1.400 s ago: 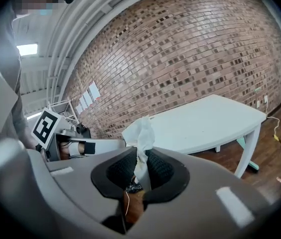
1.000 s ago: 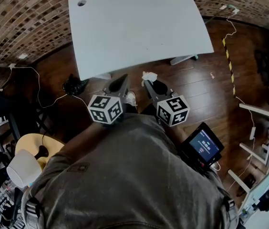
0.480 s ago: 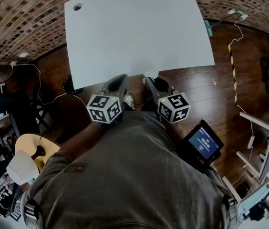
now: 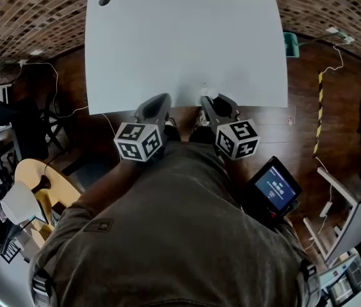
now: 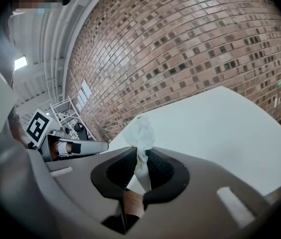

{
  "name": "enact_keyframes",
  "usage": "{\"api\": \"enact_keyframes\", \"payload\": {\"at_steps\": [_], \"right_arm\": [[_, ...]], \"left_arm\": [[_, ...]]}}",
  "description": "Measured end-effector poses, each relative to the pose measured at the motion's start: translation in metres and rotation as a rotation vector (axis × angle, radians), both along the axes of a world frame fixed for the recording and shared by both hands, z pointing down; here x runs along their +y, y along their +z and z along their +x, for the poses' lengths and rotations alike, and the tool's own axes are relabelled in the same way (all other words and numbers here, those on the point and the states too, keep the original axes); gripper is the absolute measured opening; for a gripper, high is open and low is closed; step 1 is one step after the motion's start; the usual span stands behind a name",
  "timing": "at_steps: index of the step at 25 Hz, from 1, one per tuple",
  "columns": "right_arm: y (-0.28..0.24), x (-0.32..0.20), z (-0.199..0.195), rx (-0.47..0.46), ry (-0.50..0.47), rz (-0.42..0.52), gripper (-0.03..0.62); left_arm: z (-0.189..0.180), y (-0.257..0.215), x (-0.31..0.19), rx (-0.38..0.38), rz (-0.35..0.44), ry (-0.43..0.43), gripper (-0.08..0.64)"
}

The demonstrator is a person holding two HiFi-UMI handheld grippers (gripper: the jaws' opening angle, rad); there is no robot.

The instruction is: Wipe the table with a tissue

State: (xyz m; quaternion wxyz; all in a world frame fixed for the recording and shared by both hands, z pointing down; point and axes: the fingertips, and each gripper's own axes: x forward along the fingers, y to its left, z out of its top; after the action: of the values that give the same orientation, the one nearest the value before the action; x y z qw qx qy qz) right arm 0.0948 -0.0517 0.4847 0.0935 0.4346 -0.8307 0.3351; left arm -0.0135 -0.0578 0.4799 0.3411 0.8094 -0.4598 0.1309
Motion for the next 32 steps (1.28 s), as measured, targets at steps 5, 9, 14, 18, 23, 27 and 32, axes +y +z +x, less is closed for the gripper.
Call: {"api": "enact_keyframes", "payload": {"at_steps": [5, 9, 14, 18, 23, 27, 32], "right_arm": [[0.019, -0.014, 0.012, 0.084, -0.026, -0.007, 0.06], [0.041, -0.026, 0.017, 0.209, -0.044, -0.036, 0.06], [0.071, -0.029, 0.019, 0.351, -0.083, -0.111, 0.06], [0.091, -0.025, 0.013, 0.44, -0.134, -0.169, 0.061], [0.114, -0.027, 0.005, 0.491, -0.156, -0.221, 0.074], [0.121, -0.026, 0.006, 0.506, -0.165, -0.247, 0.11], [0.117, -0.026, 0.005, 0.518, -0.163, -0.245, 0.149]], "left_arm": [[-0.003, 0.01, -0.004, -0.008, -0.029, -0.039, 0.002], [-0.011, 0.021, -0.013, -0.01, -0.056, -0.032, 0.002], [-0.024, 0.032, -0.022, 0.0, -0.084, -0.036, 0.002], [-0.039, 0.041, -0.02, 0.006, -0.123, -0.057, 0.002], [-0.062, 0.056, -0.025, 0.003, -0.152, -0.073, 0.002], [-0.07, 0.06, -0.031, 0.007, -0.161, -0.09, 0.002], [-0.075, 0.061, -0.035, 0.018, -0.163, -0.1, 0.002]]}}
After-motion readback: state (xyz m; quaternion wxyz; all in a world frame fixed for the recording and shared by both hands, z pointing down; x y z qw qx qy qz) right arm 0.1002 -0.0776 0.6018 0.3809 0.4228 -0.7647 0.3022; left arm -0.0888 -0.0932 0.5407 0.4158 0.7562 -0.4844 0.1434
